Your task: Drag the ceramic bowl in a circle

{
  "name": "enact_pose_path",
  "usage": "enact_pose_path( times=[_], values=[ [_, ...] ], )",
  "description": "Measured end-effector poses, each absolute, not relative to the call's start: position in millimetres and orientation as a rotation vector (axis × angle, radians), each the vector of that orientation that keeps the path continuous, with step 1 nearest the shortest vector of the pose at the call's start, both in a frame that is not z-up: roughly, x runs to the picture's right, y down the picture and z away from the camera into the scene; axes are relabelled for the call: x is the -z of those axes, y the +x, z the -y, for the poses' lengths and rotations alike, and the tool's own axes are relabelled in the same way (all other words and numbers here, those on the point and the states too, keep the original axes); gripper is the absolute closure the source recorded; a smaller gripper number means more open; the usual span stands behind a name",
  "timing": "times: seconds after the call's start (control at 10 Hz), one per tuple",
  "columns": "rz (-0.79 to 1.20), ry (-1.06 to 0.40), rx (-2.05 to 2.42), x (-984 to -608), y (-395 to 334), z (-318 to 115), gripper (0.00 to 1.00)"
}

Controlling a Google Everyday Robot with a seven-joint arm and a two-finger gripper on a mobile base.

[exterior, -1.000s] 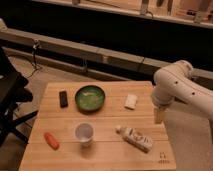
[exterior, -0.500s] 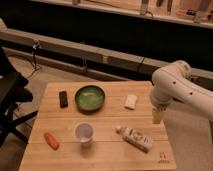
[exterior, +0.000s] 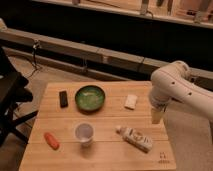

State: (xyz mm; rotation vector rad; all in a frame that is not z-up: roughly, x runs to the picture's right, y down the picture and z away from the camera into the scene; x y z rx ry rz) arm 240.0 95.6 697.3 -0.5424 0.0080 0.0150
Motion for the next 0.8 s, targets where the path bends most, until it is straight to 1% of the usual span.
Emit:
enact_pose_path(
  times=[0.3,0.5,0.8],
  values=[
    [0.113,-0.481,0.169,-710,184,-76,0.2],
    [0.188,-0.414,0.264,-721,148,-67,0.2],
    [0.294,-0.375,0.369,-745,103,-64,0.2]
  ],
)
